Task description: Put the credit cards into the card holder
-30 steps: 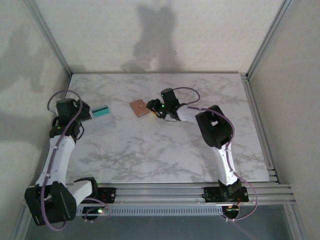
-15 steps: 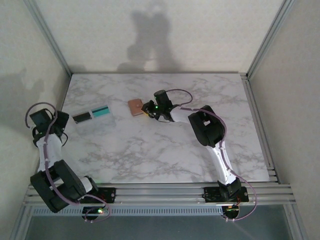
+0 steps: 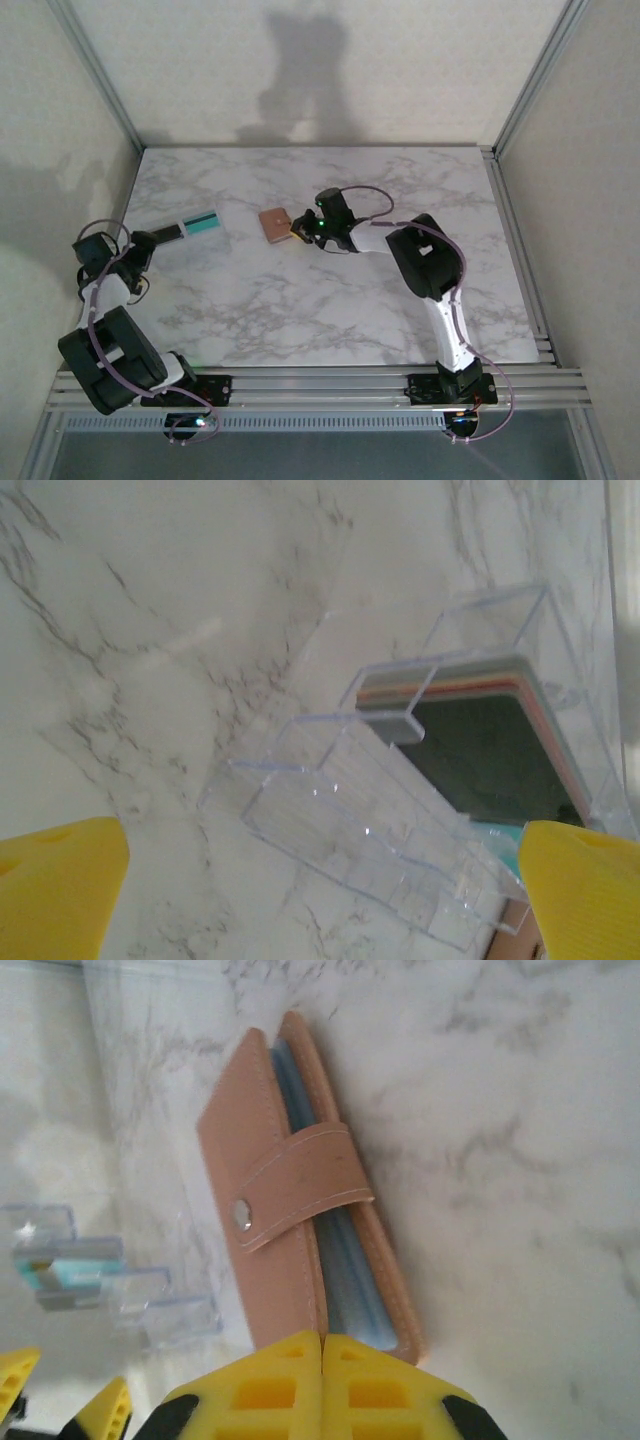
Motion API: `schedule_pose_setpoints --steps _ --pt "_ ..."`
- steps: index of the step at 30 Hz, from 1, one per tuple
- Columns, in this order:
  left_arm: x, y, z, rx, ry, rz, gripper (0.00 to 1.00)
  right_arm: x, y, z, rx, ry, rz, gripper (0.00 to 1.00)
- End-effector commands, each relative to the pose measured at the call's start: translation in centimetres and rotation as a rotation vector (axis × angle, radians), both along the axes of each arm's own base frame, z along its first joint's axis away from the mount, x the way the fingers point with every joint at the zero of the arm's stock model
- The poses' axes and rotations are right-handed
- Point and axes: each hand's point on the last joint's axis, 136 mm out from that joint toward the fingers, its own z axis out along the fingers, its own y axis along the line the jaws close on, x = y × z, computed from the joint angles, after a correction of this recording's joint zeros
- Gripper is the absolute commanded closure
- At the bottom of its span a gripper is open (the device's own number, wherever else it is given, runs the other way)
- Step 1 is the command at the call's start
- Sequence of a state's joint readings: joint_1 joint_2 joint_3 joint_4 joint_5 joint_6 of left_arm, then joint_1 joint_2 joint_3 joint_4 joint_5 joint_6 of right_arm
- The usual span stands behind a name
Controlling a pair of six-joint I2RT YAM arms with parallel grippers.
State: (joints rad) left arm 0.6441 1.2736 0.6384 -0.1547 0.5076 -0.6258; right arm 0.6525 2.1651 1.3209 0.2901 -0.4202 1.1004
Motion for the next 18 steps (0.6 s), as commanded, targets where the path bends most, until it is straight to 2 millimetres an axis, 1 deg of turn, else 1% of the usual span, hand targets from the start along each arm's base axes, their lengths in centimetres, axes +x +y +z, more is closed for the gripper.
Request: schedule_pose_setpoints --steps 1,2,3,5,8,10,11,12,14,15,16,17,18 --pt "0.9 -2.3 0.3 -0.022 -0.047 -0.075 0.0 -2.4 -1.0 4.0 0.042 -0.056 0.038 1.0" --pt "1.1 -2.8 0.5 -0.018 -0.059 -0.084 0.0 -3.6 -1.7 4.2 0.034 -0.049 0.042 1.0" --pt "1.3 -3.2 0.9 -0.007 -0.068 -0.09 0.0 -5.2 -2.7 4.1 0.014 -0.038 0.057 1.0" --pt "1.3 -3.3 1.6 0.019 -0.074 -0.08 0.0 -8.3 -4.3 3.9 -0.039 -0.023 0.089 1.0" --pt "1.2 -2.9 2.9 0.047 -0.092 -0.052 0.01 -13.4 -6.9 3.5 -0.128 -0.013 0.149 1.0" --pt "1.2 -2.6 4.0 0.073 -0.106 -0.044 0.01 -16.4 -8.7 2.8 -0.182 0.012 0.176 1.0" --pt "1.3 -2.3 4.6 0.088 -0.111 -0.04 0.0 -17.5 -9.7 2.5 -0.194 0.027 0.183 1.0" --pt "1.3 -2.1 4.9 0.101 -0.11 -0.033 0.0 -19.3 -9.9 2.3 -0.204 0.037 0.218 1.0" --pt "1.3 -1.3 5.6 0.122 -0.1 -0.003 0.0 -21.2 -11.4 1.7 -0.241 0.062 0.225 1.0" --pt "1.4 -0.8 5.8 0.129 -0.094 0.015 0.0 -21.8 -12.0 1.6 -0.258 0.068 0.221 0.96" --pt "1.4 -0.4 6.1 0.138 -0.095 0.027 0.0 -22.3 -12.7 1.3 -0.283 0.075 0.213 0.8" --pt "1.7 -0.3 6.4 0.147 -0.111 0.026 0.0 -22.5 -13.3 1.4 -0.299 0.07 0.206 0.69" --pt "1.9 -0.2 6.7 0.153 -0.124 0.022 0.0 -22.5 -13.6 1.7 -0.31 0.052 0.207 0.64"
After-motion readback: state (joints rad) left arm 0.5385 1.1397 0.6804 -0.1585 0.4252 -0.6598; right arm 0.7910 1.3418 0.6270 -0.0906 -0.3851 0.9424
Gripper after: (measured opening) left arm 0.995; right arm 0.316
